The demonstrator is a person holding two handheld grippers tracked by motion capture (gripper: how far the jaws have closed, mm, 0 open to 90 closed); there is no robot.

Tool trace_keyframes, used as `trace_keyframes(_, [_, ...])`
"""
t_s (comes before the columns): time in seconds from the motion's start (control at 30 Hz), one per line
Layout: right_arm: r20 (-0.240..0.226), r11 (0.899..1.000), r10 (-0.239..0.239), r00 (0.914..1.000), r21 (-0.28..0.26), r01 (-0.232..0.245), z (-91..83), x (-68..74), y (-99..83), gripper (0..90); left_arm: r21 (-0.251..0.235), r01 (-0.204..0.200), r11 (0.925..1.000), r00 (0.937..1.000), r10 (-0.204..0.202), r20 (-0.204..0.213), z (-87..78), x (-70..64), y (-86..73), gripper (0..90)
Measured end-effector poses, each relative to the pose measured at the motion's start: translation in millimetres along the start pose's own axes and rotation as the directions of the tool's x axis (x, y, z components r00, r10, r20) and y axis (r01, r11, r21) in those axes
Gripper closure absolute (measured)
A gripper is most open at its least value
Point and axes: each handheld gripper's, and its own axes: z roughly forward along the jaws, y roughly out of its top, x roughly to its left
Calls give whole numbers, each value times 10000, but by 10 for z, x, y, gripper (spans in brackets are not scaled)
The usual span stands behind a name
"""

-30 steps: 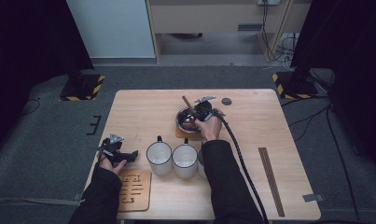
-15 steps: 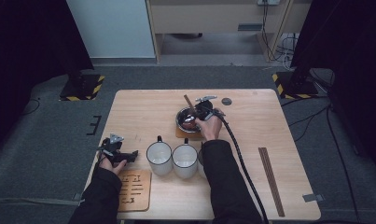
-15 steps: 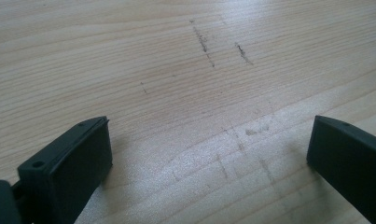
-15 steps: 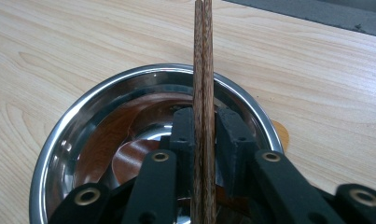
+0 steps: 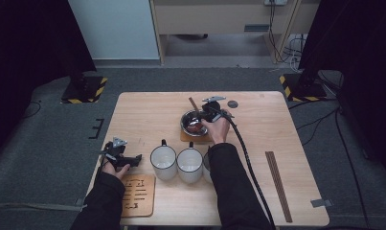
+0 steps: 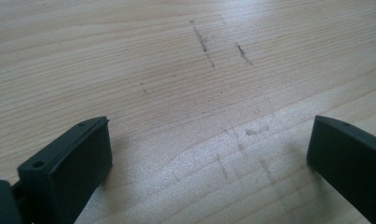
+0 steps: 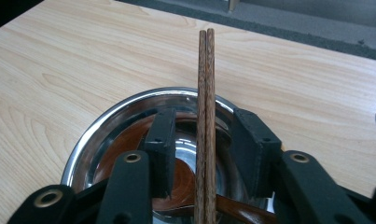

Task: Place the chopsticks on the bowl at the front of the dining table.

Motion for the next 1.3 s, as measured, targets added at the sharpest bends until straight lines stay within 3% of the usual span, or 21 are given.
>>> trace_keyframes(0.23, [-70, 9995, -199, 9998, -264, 197, -106, -9, 37, 552, 0, -2, 10000, 10000, 2, -1, 0, 0, 0, 0])
trace_keyframes(0.63, [-191, 9974, -439, 9989, -584, 427, -359, -32, 28, 686, -2, 0, 10000, 10000, 0, -3, 0, 0, 0, 0])
trace_keyframes(0.97, [-303, 9987, -459, 9985, -235, 452, -490, -115, -117, 788, -1, -1, 10000, 10000, 1, -1, 0, 0, 0, 0])
trace_keyframes(1.3, [-433, 9961, -777, 9960, 389, 794, -482, -131, -179, 835, -1, -1, 10000, 10000, 1, -2, 0, 0, 0, 0])
